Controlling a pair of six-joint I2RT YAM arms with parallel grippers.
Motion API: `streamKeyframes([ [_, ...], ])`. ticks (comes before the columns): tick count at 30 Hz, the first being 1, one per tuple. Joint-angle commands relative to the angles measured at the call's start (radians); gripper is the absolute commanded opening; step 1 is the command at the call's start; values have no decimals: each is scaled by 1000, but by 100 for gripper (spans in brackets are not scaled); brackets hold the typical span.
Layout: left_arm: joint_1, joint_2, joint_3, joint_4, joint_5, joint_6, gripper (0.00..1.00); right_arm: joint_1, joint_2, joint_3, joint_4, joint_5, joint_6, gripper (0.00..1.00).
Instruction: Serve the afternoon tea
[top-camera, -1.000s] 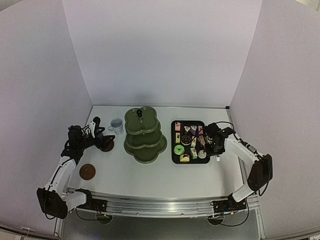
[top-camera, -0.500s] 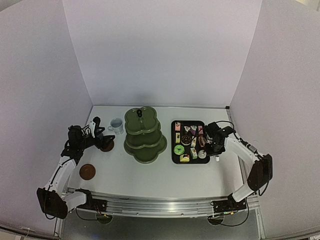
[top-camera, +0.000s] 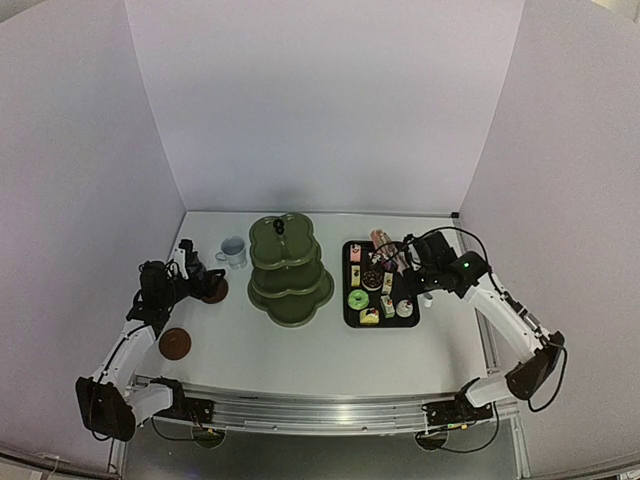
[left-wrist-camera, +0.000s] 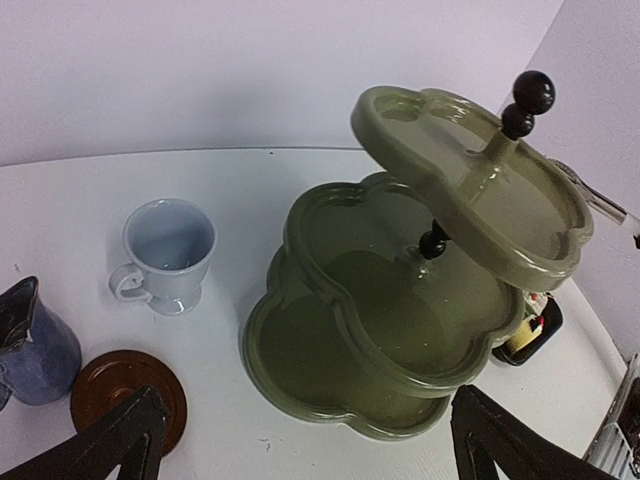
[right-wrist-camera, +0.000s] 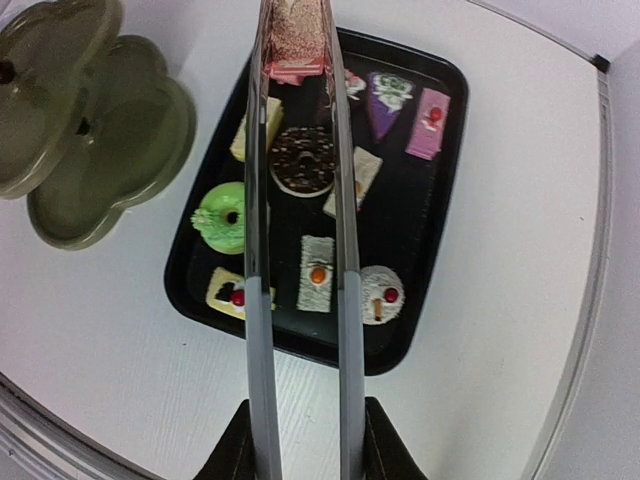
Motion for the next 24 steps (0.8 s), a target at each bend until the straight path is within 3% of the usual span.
streamKeyframes([
  [1, -2, -41, -27, 50, -93, -45, 100, 68, 12, -57, 182, -60, 28, 0],
  [11, -1, -70, -113, 66, -109, 1, 100, 207, 171, -66, 256, -86, 55, 0],
  [24, -1, -111, -138, 39, -111, 40, 100, 217, 343, 27, 273, -157, -270, 0],
])
